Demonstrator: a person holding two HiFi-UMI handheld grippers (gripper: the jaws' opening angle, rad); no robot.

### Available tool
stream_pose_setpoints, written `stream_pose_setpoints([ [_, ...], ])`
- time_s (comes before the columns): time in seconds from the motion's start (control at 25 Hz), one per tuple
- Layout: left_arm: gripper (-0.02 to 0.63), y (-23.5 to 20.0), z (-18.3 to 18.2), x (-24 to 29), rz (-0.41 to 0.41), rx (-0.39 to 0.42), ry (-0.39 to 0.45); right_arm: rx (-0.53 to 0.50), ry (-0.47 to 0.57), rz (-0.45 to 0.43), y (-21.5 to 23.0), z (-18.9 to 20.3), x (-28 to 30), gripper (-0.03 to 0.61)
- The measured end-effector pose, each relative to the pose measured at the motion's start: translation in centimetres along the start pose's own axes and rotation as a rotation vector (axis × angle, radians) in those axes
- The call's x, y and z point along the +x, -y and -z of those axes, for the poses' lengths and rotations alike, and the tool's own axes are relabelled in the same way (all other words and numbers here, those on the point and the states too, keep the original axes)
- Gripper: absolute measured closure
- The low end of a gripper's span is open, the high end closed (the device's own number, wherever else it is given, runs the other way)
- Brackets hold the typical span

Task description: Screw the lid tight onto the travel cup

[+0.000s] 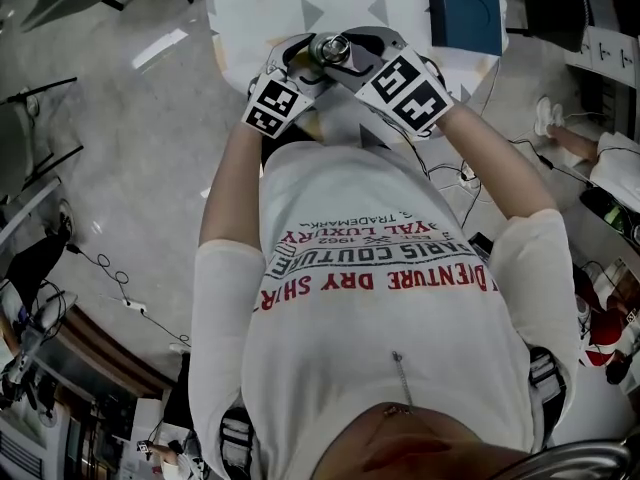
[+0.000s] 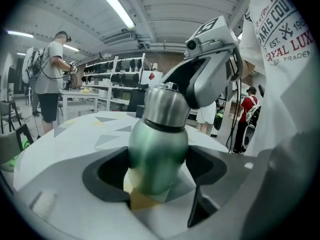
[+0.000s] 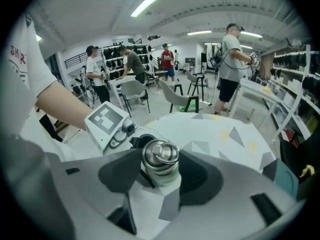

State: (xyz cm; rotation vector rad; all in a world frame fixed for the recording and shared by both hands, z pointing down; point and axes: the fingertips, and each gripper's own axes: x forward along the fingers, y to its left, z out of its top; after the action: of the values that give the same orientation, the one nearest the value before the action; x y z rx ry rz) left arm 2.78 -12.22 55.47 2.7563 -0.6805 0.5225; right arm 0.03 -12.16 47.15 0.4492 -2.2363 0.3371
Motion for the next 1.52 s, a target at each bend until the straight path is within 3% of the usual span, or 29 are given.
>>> stream_pose_setpoints([
  [0.16, 0.251, 0.0, 0.1, 0.0, 0.004, -0.005, -0.003, -0.055, -0.038, -0.049, 0.1, 0.4, 0.0, 0.335],
  [0.36, 0.249, 0.1, 0.3, 0.1, 0.007, -0.013, -0.009, -0.218, -0.133, -0.125, 0.8, 0.8, -0.7, 0.298],
  [0.64, 0.247, -0.1, 0.5, 0.2, 0.009, -0.02, -0.017, -0.544, -0.303, -0.307, 0.5, 0.7, -1.2, 0.298],
  [0.76, 0.247, -0.1, 0.6, 0.2, 0.009, -0.014, -0.025, -0.733, -0.371, -0.376, -0.1, 1.1, -1.0, 0.298],
  [0.92, 0.247, 0.0, 0.7, 0.3, 0.008, -0.007, -0.036, -0.898, -0.417, -0.418, -0.7, 1.6, -0.2, 0.299],
  [1.08, 0.247, 0.0, 0.9, 0.4, 0.004, -0.005, -0.043, -0.927, -0.431, -0.437, -1.2, 1.6, 0.5, 0.339],
  [1.28, 0.247, 0.0, 1.0, 0.5, -0.001, -0.005, -0.047, -0.918, -0.472, -0.432, -0.9, 1.8, 0.7, 0.341],
  [1.52, 0.249, -0.1, 1.1, 0.5, -0.003, -0.006, -0.05, -0.74, -0.448, -0.352, -0.8, 1.4, 1.1, 0.342],
])
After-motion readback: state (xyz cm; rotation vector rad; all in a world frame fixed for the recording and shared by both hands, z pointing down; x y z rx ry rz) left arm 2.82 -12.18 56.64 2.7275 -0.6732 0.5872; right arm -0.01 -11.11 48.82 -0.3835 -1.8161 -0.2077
